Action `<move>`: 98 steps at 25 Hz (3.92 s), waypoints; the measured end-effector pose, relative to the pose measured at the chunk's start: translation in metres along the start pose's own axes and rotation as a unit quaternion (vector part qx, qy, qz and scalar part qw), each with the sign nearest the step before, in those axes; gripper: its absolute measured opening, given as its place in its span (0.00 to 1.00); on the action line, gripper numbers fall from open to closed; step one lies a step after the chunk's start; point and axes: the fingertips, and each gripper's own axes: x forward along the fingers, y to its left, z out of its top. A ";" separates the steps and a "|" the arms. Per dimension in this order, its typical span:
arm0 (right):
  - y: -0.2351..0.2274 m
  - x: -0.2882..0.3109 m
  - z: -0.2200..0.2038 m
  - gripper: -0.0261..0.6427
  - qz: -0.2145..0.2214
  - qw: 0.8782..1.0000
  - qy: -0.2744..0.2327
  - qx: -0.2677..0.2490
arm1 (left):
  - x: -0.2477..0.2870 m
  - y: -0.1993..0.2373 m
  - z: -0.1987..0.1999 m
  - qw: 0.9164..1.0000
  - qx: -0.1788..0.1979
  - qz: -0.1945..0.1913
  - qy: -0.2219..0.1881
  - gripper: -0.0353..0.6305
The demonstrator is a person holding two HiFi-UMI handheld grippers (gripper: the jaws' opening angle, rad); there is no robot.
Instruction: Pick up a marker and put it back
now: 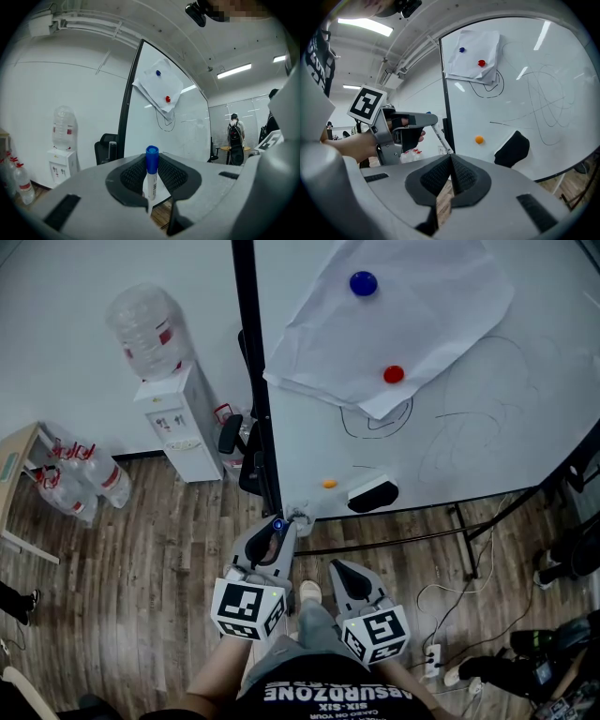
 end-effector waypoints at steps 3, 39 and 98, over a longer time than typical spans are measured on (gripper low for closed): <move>-0.003 0.002 0.001 0.03 -0.001 1.000 0.000 -0.001 | 0.004 0.002 0.001 1.000 0.002 -0.001 -0.001 0.17; -0.044 0.036 0.021 0.03 -0.023 1.000 -0.007 0.001 | 0.073 0.023 -0.037 0.997 0.061 0.000 0.054 0.17; -0.057 0.041 0.016 0.03 -0.024 1.000 0.000 0.009 | 0.078 0.004 -0.145 0.981 0.048 -0.036 0.184 0.18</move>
